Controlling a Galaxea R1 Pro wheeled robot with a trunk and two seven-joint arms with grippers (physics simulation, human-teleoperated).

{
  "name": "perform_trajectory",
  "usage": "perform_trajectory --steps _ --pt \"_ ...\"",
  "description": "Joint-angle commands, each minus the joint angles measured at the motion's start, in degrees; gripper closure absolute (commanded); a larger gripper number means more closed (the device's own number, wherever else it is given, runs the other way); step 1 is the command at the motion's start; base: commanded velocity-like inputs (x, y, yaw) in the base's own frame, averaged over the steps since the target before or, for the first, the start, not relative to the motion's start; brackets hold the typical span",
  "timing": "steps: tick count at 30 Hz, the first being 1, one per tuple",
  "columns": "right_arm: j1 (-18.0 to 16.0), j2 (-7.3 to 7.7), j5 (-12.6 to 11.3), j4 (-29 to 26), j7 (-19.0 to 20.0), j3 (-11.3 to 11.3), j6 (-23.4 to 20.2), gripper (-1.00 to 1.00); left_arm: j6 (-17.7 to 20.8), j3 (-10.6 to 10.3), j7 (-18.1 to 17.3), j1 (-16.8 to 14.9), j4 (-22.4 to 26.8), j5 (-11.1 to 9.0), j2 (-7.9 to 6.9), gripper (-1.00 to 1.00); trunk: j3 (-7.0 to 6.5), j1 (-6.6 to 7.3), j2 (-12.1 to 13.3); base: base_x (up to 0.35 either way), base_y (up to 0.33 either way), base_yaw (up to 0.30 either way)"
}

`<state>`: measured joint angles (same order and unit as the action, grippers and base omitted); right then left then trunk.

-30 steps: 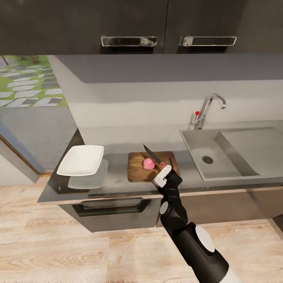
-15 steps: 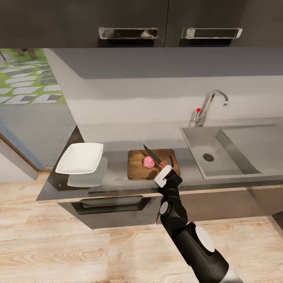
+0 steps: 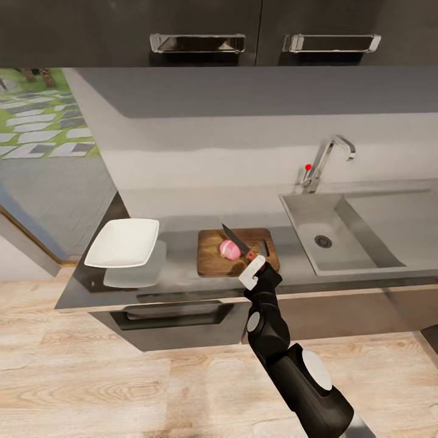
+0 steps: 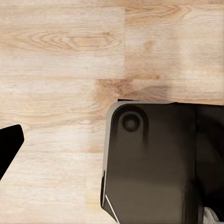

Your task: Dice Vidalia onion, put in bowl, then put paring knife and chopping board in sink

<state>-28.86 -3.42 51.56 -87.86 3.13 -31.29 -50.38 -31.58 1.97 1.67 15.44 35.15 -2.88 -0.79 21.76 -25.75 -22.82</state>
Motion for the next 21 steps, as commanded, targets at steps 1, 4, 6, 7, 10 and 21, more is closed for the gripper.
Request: perform_trajectory --steps 1,4,6,7,10,21 --pt "-0.1 0.0 0.5 0.0 0.3 -0.1 -0.3 1.0 -0.1 -0.1 0.1 0.0 0.1 -0.3 -0.01 -1.0 0.08 -0.03 -0.1 0.0 0.0 0.0" --pt "-0.1 0.01 0.5 0.0 0.3 -0.1 -0.3 1.0 -0.1 -0.1 0.1 0.0 0.1 -0.3 -0.02 -1.0 0.08 -0.03 -0.1 0.0 0.0 0.0" --pt "-0.1 0.02 0.5 0.0 0.3 -0.1 -0.3 1.0 -0.1 -0.1 0.1 0.0 0.1 -0.3 -0.01 -1.0 0.08 -0.03 -0.1 0.0 0.0 0.0" --pt "-0.1 0.01 0.5 0.0 0.3 -0.1 -0.3 1.0 -0.1 -0.1 0.1 0.0 0.1 -0.3 -0.03 -1.0 0.08 -0.03 -0.1 0.0 0.0 0.0" --pt "-0.1 0.01 0.5 0.0 0.3 -0.1 -0.3 1.0 -0.1 -0.1 0.1 0.0 0.1 -0.3 -0.02 -1.0 0.08 -0.03 -0.1 0.0 0.0 0.0" --pt "-0.1 0.0 0.5 0.0 0.3 -0.1 -0.3 1.0 -0.1 -0.1 0.1 0.0 0.1 -0.3 -0.01 -1.0 0.08 -0.03 -0.1 0.0 0.0 0.0"
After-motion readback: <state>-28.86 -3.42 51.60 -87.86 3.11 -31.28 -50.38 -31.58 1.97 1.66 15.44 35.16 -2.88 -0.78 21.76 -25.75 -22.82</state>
